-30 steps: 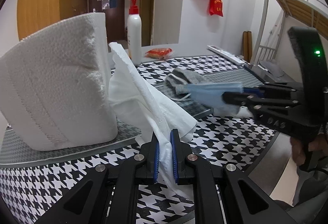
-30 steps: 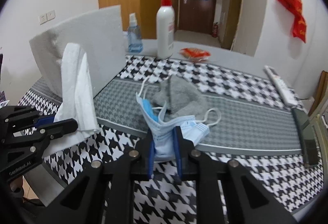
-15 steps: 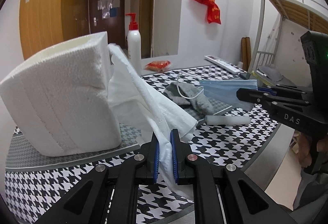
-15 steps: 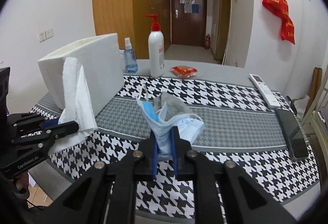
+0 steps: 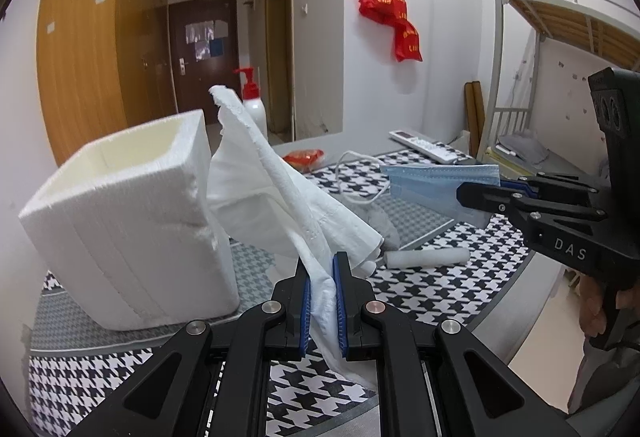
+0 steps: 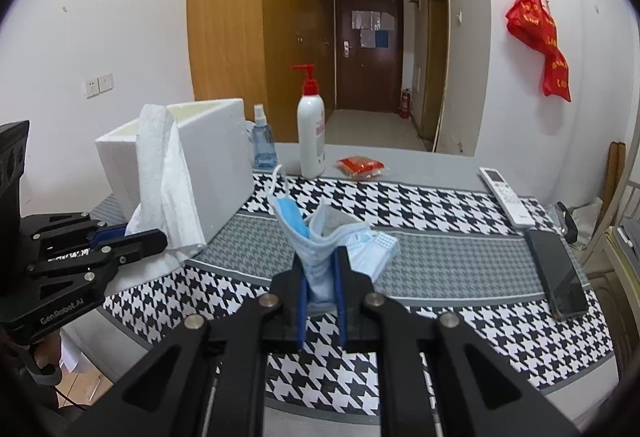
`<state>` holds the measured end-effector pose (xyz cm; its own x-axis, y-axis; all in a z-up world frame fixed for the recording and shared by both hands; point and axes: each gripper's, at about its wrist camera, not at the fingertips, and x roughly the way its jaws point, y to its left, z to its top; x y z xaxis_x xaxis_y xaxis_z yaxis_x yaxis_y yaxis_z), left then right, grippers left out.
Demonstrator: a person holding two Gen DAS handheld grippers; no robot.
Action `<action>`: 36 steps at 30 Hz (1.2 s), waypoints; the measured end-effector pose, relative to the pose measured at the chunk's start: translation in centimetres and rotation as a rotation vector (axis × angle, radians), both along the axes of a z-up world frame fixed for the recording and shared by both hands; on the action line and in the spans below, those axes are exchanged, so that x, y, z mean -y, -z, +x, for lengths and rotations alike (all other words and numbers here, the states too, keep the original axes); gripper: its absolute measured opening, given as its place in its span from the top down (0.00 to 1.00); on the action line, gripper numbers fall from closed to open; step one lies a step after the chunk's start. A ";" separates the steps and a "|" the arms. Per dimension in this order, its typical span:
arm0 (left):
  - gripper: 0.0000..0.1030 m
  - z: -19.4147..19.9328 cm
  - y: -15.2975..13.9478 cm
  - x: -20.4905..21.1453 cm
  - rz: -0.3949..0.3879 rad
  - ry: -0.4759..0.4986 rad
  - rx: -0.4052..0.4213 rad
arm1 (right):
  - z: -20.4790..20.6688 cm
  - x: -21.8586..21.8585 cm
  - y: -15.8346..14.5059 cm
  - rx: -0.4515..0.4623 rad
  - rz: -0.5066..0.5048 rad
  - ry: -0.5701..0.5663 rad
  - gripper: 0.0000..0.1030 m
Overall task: Organize soft objects
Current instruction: 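Lift the blue surgical mask with the right gripper while the left holds the white masks, then carry both held masks up and over the white foam box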
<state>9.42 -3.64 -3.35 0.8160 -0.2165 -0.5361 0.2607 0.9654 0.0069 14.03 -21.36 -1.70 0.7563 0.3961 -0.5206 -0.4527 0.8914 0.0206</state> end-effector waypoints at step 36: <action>0.89 1.0 -7.2 -0.9 -0.015 -0.043 0.186 | 1.0 0.1 -6.3 0.201 0.089 -0.025 0.85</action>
